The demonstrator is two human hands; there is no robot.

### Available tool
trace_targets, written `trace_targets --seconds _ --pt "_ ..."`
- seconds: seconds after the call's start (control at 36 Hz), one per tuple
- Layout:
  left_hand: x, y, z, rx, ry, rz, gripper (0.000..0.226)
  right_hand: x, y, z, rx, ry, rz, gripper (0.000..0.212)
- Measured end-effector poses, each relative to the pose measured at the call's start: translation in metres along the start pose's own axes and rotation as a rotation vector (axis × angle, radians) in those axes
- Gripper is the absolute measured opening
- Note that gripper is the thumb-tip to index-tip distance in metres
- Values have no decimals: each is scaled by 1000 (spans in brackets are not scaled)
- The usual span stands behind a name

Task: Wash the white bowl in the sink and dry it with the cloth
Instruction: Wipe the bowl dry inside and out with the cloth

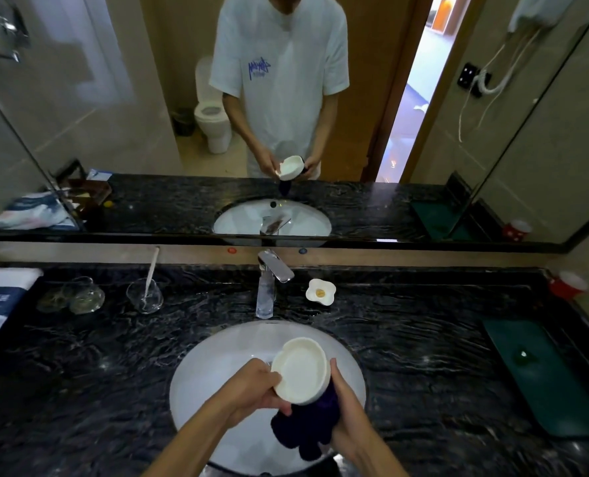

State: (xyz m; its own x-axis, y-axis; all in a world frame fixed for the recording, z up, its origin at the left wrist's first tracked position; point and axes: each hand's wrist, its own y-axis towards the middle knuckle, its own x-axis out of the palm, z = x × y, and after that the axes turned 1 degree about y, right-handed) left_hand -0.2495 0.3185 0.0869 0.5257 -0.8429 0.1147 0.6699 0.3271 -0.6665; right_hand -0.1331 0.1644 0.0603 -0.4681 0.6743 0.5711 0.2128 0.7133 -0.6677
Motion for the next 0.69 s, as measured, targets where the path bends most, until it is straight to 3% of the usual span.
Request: trace_targets --seconds 0.31,0.5,0.69 --pt "-17 -16 -9 -26 190 2 24 -19 -13 0 -68 -5 -37 67" --pt "-3 -18 -3 12 145 -38 25 -7 -15 5 1 -101 -44 66" --pt "2 -12 -7 83 47 -32 26 -51 -22 -2 -39 15 54 66"
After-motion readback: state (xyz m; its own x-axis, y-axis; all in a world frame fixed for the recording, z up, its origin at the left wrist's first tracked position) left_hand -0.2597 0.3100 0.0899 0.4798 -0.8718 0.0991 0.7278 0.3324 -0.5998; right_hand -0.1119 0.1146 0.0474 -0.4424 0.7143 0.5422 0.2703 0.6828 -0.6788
